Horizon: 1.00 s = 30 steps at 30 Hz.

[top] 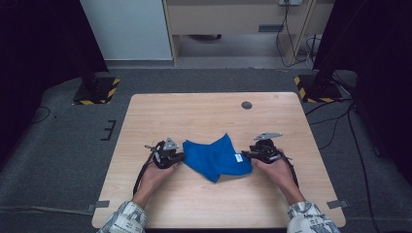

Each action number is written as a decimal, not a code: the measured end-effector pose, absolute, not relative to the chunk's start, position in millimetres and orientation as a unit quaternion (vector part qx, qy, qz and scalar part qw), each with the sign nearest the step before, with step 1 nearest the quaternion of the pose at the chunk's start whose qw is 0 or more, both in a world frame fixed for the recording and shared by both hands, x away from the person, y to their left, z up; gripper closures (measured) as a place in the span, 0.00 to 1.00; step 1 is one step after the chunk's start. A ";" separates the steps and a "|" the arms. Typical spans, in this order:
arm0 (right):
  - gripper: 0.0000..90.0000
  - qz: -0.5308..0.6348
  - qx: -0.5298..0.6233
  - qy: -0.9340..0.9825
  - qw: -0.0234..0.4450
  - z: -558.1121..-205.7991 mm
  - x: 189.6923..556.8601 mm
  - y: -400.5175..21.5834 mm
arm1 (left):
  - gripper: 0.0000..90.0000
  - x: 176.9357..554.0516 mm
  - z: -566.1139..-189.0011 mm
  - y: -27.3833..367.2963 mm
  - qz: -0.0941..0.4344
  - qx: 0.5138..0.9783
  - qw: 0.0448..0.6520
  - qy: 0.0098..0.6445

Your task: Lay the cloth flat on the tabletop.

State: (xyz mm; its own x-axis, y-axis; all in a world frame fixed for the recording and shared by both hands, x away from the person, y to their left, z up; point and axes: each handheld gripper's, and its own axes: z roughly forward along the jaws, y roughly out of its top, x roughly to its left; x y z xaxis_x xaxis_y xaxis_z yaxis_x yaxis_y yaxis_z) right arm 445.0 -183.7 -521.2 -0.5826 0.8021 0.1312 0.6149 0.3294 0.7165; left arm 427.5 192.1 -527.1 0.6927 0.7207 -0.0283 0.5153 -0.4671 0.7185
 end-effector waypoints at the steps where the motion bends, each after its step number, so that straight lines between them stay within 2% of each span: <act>1: 0.58 0.377 0.441 0.805 0.124 -522.6 444.7 -184.2 | 0.94 429.3 -527.5 191.8 0.140 0.843 0.366 0.369; 5: 0.62 0.369 0.437 0.812 0.116 -527.9 441.5 -181.6 | 0.93 429.0 -527.6 192.0 0.143 0.844 0.366 0.365; 8: 0.73 0.365 0.434 0.815 0.121 -527.6 439.7 -180.2 | 0.91 429.2 -528.1 192.9 0.143 0.843 0.367 0.366; 11: 0.95 0.365 0.430 0.817 0.122 -528.4 437.6 -180.3 | 0.90 429.4 -528.4 193.4 0.142 0.842 0.369 0.366; 12: 0.99 0.368 0.427 0.818 0.120 -528.9 437.6 -181.4 | 0.90 429.0 -528.1 193.6 0.141 0.843 0.369 0.365; 26: 1.00 0.409 0.412 0.805 0.124 -505.0 417.5 -191.7 | 0.90 416.0 -523.8 201.1 0.132 0.852 0.364 0.353; 30: 1.00 0.412 0.409 0.805 0.123 -505.5 415.9 -191.4 | 0.76 414.8 -523.4 203.1 0.131 0.849 0.367 0.357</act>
State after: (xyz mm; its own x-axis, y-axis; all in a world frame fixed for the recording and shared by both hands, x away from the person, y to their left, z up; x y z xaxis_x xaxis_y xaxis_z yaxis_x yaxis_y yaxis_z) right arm 415.9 -191.4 -505.5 -0.6353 0.7598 0.1384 0.5568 0.3264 0.7638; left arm 414.8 203.1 -523.4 0.7104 0.7027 -0.0399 0.5102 -0.4751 0.7169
